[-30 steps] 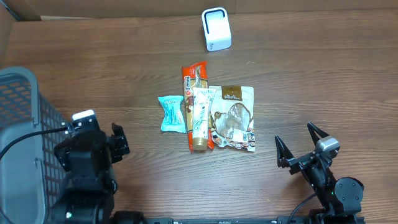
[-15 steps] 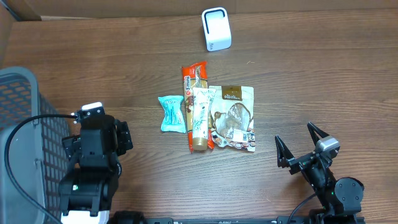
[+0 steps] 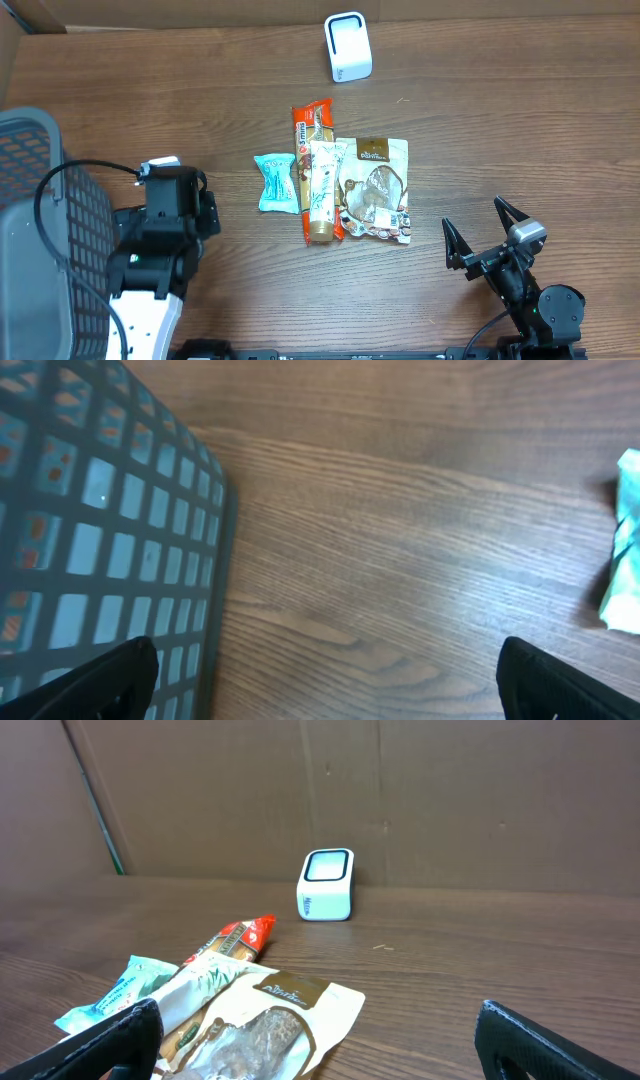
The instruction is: Scan the item barcode
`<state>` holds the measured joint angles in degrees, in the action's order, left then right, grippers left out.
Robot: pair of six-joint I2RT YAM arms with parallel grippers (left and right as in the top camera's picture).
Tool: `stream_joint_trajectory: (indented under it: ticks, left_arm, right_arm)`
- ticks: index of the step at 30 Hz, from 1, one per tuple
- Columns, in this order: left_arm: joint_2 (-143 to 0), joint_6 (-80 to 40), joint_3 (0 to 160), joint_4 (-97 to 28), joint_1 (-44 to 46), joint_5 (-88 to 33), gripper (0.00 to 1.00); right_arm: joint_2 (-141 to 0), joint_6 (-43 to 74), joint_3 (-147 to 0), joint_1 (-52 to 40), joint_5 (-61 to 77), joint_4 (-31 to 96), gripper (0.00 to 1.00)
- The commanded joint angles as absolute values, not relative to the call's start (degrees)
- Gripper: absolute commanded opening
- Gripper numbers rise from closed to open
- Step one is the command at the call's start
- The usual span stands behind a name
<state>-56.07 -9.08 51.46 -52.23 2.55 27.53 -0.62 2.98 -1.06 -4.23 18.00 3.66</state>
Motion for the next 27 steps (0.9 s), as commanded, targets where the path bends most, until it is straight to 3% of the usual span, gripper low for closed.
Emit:
stream_joint_trajectory:
  ticks: [1,27]
  left_arm:
    - [-58.8,-9.5,51.0,-52.1,2.7,26.9,1.00]
    - [-77.2,-9.5,51.0,-52.0,2.7,26.9,1.00]
  right_arm:
    - [-0.2,3.2,-0.5,-4.6,18.0,3.3,1.00]
    - [-0.2,3.2,-0.5,-4.6,18.0,3.3,1.00]
